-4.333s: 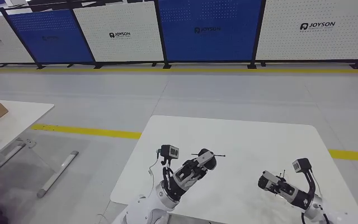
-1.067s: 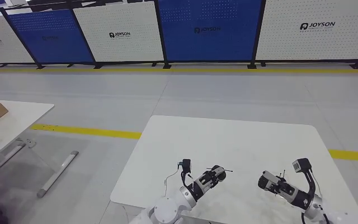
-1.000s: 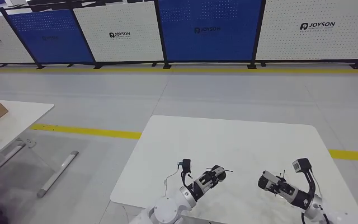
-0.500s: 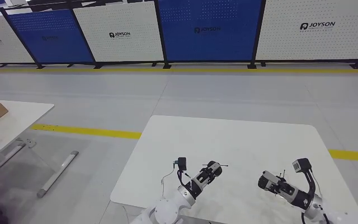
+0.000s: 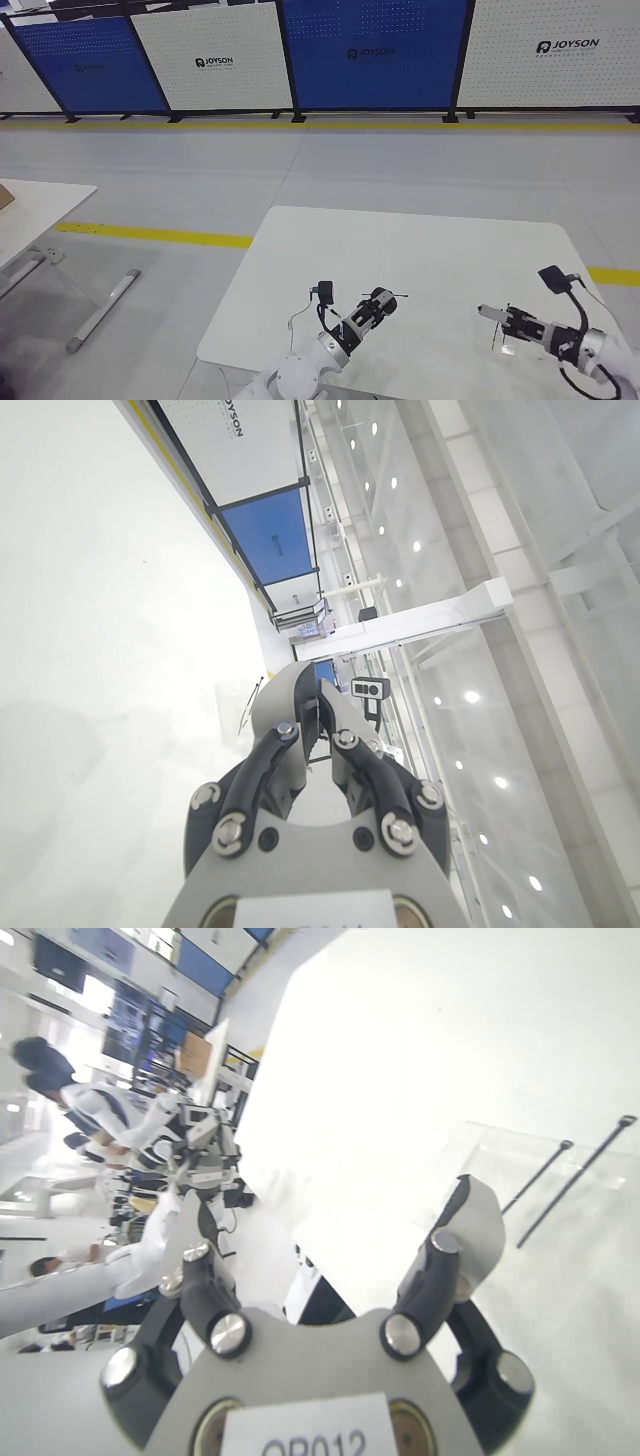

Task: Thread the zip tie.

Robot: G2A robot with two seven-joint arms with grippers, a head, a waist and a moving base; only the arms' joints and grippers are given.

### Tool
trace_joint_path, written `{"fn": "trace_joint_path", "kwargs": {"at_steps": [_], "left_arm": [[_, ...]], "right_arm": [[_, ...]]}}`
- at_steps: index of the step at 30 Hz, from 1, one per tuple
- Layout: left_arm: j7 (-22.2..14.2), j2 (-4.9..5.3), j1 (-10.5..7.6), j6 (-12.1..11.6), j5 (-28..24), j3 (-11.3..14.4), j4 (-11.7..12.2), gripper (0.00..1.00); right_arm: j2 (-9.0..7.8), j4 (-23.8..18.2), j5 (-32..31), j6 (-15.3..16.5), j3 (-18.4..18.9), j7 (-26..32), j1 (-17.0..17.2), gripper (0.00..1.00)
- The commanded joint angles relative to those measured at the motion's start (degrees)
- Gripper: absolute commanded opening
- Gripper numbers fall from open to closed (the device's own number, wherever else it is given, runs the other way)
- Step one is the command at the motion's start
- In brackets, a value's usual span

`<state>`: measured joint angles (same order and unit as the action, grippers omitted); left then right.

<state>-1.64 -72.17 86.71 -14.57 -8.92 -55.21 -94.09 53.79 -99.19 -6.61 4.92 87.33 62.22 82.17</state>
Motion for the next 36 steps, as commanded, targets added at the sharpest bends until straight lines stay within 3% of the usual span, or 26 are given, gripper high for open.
{"fn": "trace_joint_path", "kwargs": {"at_steps": [1, 13, 16, 20, 22, 26, 36], "left_arm": [[0.0, 0.0, 0.0, 0.0, 0.0, 0.0, 0.0, 0.0], [0.0, 0.0, 0.0, 0.0, 0.0, 0.0, 0.0, 0.0], [0.0, 0.0, 0.0, 0.0, 0.0, 0.0, 0.0, 0.0], [0.0, 0.0, 0.0, 0.0, 0.0, 0.0, 0.0, 0.0], [0.0, 0.0, 0.0, 0.0, 0.0, 0.0, 0.0, 0.0], [0.0, 0.0, 0.0, 0.0, 0.0, 0.0, 0.0, 0.0], [0.0, 0.0, 0.0, 0.0, 0.0, 0.0, 0.0, 0.0]], "right_arm": [[0.03, 0.4, -2.6, -0.5, -1.0, -1.2, -1.3, 1.0], [-0.02, 0.5, -2.8, -0.5, -1.6, -0.1, -1.5, 1.0], [-0.36, 2.0, 0.9, -1.3, -1.4, 7.4, -4.4, 1.0], [-0.93, 3.4, -2.4, -6.2, -2.0, 12.8, -8.4, 1.0], [-1.06, 3.6, -5.3, -9.1, -3.9, 15.4, -10.1, 1.0], [-1.13, 5.8, -9.5, -10.6, -9.2, 17.4, -13.8, 1.0], [-1.13, 5.8, -9.5, -10.6, -9.2, 17.4, -13.8, 1.0]]}}
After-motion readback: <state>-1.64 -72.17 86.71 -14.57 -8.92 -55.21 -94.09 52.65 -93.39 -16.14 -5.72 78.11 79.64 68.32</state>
